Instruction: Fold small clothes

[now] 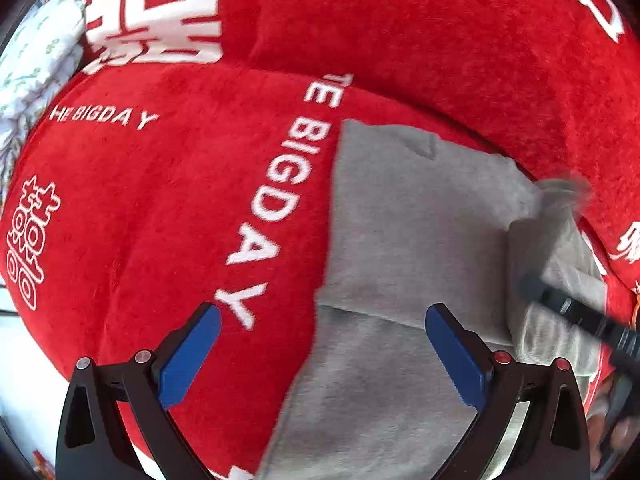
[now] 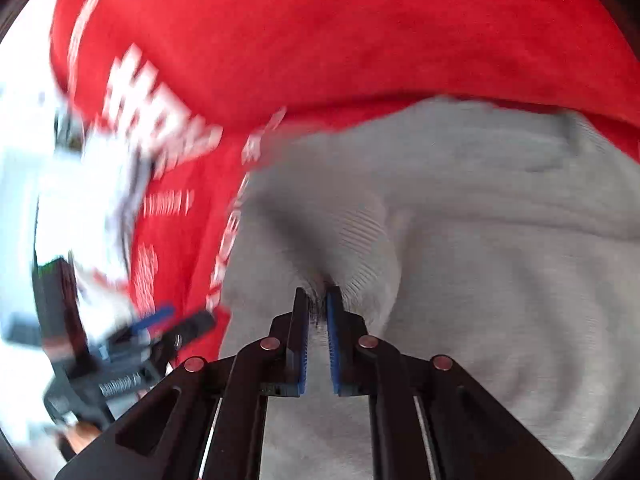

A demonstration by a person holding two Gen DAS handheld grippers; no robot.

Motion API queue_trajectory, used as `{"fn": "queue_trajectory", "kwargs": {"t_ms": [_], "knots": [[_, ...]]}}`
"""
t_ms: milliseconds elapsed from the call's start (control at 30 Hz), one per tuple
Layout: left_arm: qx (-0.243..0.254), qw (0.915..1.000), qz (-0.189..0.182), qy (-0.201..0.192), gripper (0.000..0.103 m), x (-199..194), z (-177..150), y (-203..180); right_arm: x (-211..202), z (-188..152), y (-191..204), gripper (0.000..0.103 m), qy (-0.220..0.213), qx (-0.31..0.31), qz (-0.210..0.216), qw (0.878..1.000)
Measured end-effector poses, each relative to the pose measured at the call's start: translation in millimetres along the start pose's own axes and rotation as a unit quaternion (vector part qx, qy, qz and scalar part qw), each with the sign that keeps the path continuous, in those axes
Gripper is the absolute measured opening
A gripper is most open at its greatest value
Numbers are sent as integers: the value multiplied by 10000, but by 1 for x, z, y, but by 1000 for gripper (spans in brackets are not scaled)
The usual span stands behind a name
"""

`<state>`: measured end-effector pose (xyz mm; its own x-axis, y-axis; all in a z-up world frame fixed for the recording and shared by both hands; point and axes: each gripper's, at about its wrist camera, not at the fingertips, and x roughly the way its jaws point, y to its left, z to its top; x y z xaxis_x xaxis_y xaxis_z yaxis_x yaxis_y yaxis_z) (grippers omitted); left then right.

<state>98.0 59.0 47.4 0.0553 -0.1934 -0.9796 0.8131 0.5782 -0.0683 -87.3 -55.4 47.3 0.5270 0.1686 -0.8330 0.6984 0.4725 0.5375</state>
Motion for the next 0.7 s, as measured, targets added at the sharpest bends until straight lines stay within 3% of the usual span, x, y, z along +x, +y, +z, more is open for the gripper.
{"fn": "queue_trajectory", "kwargs": {"t_ms": [67, 200, 300, 467, 600, 633, 667, 700], "knots": [[-61, 9999, -41, 84, 103, 2, 1, 4, 1, -11, 7, 50, 107, -147, -175, 9997], [144, 9995, -241, 130, 103, 5, 4, -5, -31, -48, -34, 51, -84, 765, 64, 9970], [321, 9976, -537, 299, 103, 16, 9, -23, -60, -90, -93, 51, -256, 1935, 10, 9808], [508, 9959, -630, 408, 103, 34, 15, -53, -101, -155, -167, 51, -705, 3478, 81, 9349], [624, 9959, -522, 404, 103, 38, 15, -68, -113, -162, -200, 51, -1412, 4195, 246, 8964], [649, 9958, -486, 415, 103, 39, 14, -70, -117, -160, -208, 39, -1572, 4275, 224, 8900], [689, 9958, -432, 415, 103, 40, 14, -72, -122, -156, -213, 6, -1599, 4242, 178, 8912], [714, 9958, -395, 415, 103, 40, 13, -74, -127, -154, -217, 6, -1615, 4162, 123, 8947]]}}
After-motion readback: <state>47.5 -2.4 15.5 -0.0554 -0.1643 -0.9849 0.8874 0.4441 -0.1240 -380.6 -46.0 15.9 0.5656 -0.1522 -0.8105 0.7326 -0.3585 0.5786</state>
